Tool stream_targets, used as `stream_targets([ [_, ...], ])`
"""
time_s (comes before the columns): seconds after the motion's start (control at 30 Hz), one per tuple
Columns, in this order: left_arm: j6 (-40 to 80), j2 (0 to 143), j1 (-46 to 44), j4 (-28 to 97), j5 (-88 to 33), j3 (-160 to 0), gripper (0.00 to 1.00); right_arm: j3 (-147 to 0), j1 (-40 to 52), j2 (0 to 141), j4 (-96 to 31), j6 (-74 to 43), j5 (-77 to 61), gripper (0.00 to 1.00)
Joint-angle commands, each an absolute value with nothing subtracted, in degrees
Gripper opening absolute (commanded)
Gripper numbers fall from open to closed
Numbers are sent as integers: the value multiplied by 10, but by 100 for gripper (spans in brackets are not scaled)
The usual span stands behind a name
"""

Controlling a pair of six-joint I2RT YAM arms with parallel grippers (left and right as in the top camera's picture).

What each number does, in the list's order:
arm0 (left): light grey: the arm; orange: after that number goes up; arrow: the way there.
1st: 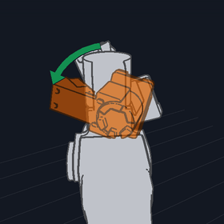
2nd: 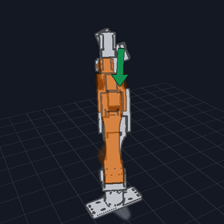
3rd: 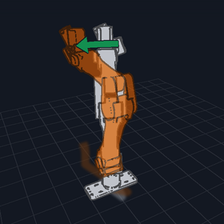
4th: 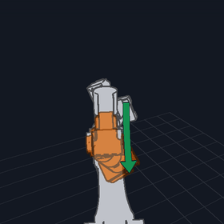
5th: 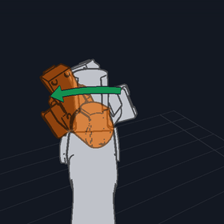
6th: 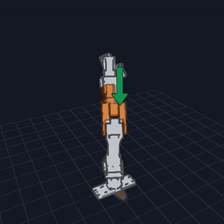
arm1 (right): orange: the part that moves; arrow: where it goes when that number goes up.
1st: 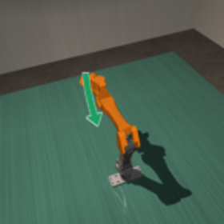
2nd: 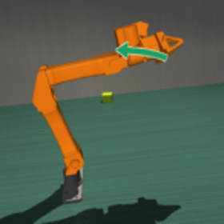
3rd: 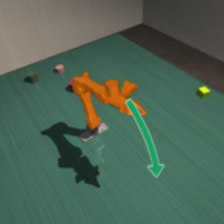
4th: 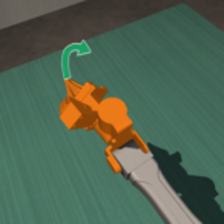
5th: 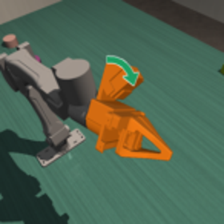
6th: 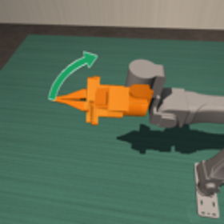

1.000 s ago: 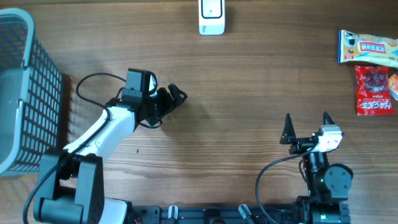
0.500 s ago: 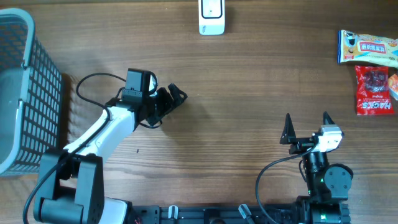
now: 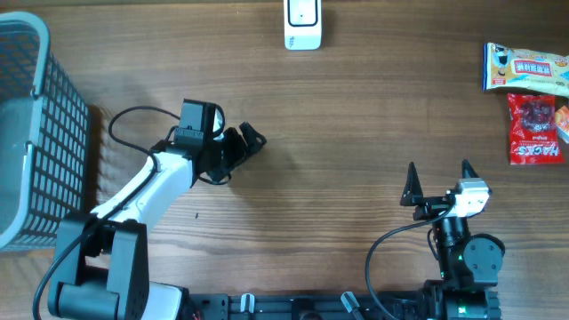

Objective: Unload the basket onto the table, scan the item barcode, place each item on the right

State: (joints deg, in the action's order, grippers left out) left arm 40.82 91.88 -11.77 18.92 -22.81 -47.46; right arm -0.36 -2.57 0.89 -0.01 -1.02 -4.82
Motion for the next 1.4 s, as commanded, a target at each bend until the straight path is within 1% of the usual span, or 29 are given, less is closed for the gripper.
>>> stream_targets([
  [0.0, 407, 921, -117, 197, -211, -473, 100, -3, -29, 2, 1, -15, -39, 100],
  [0.07, 406, 921, -118, 208, -203, -472, 100, -3, -29, 2, 1, -15, -39, 100],
  [0.17, 286, 911, -132, 244, -179, -470, 100, -3, -29, 2, 1, -15, -39, 100],
  [0.27, 164, 884, -141, 247, -179, -454, 100, -3, -29, 2, 1, -15, -39, 100],
  [0.33, 95, 837, -141, 236, -179, -426, 100, -3, -29, 2, 1, -15, -39, 100],
  [0.47, 6, 726, -138, 194, -178, -354, 100, -3, -29, 2, 1, -15, -39, 100],
  [0.6, 0, 576, -114, 103, -172, -249, 100, -3, -29, 2, 1, -15, -39, 100],
  [0.67, 0, 465, -86, 53, -172, -179, 100, -3, -29, 2, 1, -15, -39, 100],
  [0.8, 0, 290, -40, 47, -172, -98, 100, -3, -29, 2, 1, -15, -39, 100],
  [0.87, 0, 227, -25, 48, -167, -75, 100, -3, -29, 2, 1, -15, -39, 100],
  [1.07, 0, 200, -20, 49, -142, -59, 100, -3, -29, 2, 1, -15, -39, 100],
  [1.2, 0, 125, -6, 49, -125, -26, 100, -3, -29, 2, 1, -15, -39, 100],
  [1.37, 2, 76, 12, 41, -125, -8, 100, -3, -29, 2, 1, -15, -39, 100],
])
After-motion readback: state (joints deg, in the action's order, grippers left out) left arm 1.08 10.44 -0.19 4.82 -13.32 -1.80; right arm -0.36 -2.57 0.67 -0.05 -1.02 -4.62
